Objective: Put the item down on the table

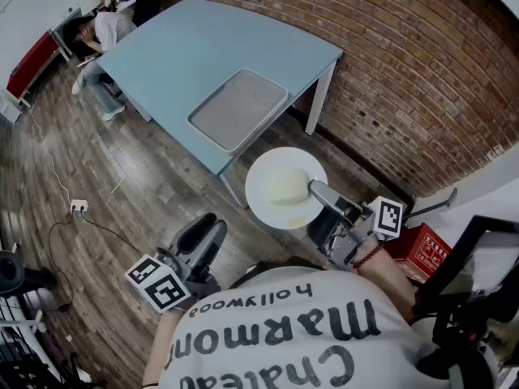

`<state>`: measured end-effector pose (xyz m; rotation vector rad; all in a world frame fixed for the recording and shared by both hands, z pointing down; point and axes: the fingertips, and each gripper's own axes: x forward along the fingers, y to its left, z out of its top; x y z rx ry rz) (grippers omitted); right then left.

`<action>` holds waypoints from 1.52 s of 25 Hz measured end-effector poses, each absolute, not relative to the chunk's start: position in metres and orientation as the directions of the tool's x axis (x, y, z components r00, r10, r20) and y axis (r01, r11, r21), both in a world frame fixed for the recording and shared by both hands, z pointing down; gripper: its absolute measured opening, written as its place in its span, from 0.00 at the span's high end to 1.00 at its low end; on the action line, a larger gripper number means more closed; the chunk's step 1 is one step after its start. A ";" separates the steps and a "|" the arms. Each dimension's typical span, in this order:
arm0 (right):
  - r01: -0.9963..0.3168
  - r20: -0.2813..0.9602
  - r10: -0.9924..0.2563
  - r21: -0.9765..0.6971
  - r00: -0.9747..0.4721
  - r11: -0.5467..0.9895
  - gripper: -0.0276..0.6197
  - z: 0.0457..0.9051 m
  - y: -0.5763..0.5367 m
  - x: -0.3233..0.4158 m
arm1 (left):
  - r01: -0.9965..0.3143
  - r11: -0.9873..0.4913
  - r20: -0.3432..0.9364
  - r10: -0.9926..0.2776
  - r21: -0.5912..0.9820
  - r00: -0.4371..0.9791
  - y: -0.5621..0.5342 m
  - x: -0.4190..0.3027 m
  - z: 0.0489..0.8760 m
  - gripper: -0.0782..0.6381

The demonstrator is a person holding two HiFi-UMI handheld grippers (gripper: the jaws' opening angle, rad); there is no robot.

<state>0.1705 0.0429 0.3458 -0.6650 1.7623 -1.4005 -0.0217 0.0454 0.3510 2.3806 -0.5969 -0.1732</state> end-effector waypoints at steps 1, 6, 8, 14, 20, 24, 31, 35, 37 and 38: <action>0.064 -0.249 -0.786 -0.964 -0.565 0.259 0.85 0.345 0.042 0.169 | -0.376 -0.669 0.034 -0.465 0.641 0.885 0.045 -0.024 0.351 0.72; 0.058 -0.244 -0.785 -0.964 -0.570 0.258 0.85 0.347 0.037 0.165 | -0.382 -0.665 0.034 -0.473 0.642 0.880 0.042 -0.030 0.351 0.72; 0.056 -0.240 -0.784 -0.965 -0.572 0.255 0.85 0.349 0.035 0.164 | -0.386 -0.663 0.036 -0.477 0.641 0.878 0.040 -0.033 0.351 0.72; 0.055 -0.234 -0.780 -0.967 -0.580 0.249 0.85 0.352 0.030 0.159 | -0.395 -0.657 0.037 -0.488 0.642 0.872 0.037 -0.039 0.353 0.72; 0.068 -0.233 -0.778 -0.969 -0.583 0.238 0.85 0.355 0.024 0.151 | -0.401 -0.650 0.035 -0.499 0.646 0.866 0.033 -0.047 0.354 0.72; 0.070 -0.226 -0.780 -0.971 -0.583 0.228 0.85 0.358 0.013 0.147 | -0.411 -0.643 0.038 -0.510 0.646 0.859 0.028 -0.056 0.354 0.72; 0.064 -0.197 -0.784 -0.978 -0.589 0.197 0.85 0.376 -0.009 0.130 | -0.450 -0.629 0.041 -0.554 0.634 0.831 0.015 -0.088 0.355 0.72; 0.046 -0.170 -0.788 -0.983 -0.591 0.177 0.85 0.390 -0.017 0.118 | -0.474 -0.618 0.051 -0.574 0.627 0.817 0.013 -0.114 0.363 0.72; 0.044 -0.163 -0.795 -0.985 -0.584 0.169 0.85 0.396 -0.022 0.114 | -0.473 -0.610 0.049 -0.579 0.636 0.814 0.012 -0.125 0.366 0.72; 0.045 -0.161 -0.799 -0.985 -0.580 0.166 0.85 0.398 -0.024 0.112 | -0.473 -0.606 0.049 -0.582 0.640 0.812 0.011 -0.130 0.367 0.72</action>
